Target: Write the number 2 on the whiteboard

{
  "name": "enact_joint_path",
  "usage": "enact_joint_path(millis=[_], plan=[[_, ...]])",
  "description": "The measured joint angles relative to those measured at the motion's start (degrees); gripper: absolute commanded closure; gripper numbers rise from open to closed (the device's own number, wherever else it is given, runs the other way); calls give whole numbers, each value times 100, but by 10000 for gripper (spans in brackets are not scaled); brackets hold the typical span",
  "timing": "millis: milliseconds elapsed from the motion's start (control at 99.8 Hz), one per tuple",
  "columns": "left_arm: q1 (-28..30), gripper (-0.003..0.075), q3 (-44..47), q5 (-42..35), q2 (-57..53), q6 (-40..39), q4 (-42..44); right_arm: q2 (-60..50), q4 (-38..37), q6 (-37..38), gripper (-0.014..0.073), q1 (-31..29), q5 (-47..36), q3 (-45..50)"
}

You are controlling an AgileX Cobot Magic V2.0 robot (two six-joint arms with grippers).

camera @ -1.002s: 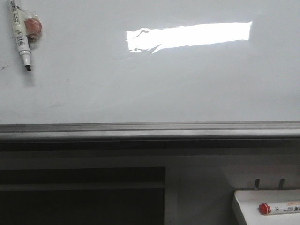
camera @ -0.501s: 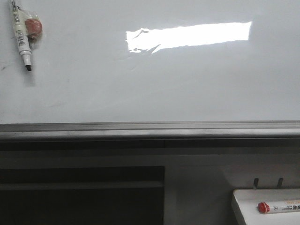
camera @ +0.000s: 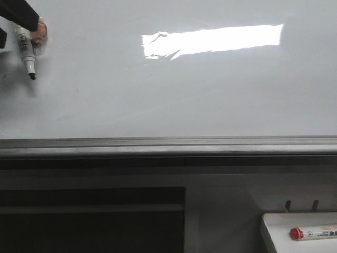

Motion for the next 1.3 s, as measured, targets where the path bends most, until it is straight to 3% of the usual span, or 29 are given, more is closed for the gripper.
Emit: enact_joint_path(millis=[200, 321, 441, 591, 711, 812, 902, 1002, 1152, 1302], plan=[[-131, 360, -21, -297, 425, 0, -218, 0, 0, -15, 296, 0, 14, 0], [-160, 499, -58, -269, 555, 0, -313, 0, -2, -15, 296, 0, 59, 0], [-160, 745, -58, -222, 621, 0, -395, 0, 16, -15, 296, 0, 140, 0], [-200, 741, -58, -173, 552, 0, -407, 10, 350, -220, 298, 0, 195, -25], [-415, 741, -58, -193, 184, 258, -371, 36, 1361, -1407, 298, 0, 267, -165], [-796, 741, -130, 122, -340, 1146, -371, 335, 2811, -3233, 298, 0, 520, -446], [-1205, 741, -314, 865, -761, 2235, -321, 840, 3924, -4756, 298, 0, 941, -819], [-1660, 741, -468, 1818, -1112, 3061, 9, 1621, 4841, -5944, 297, 242, 1184, -1283], [-2246, 741, -502, 2526, -1473, 3416, 1036, 2650, 4908, -6833, 285, 1140, 1263, -2081], [-2595, 741, -502, 2825, -1579, 3451, 2002, 3603, 3813, -6976, 285, 2607, 1314, -2791]])
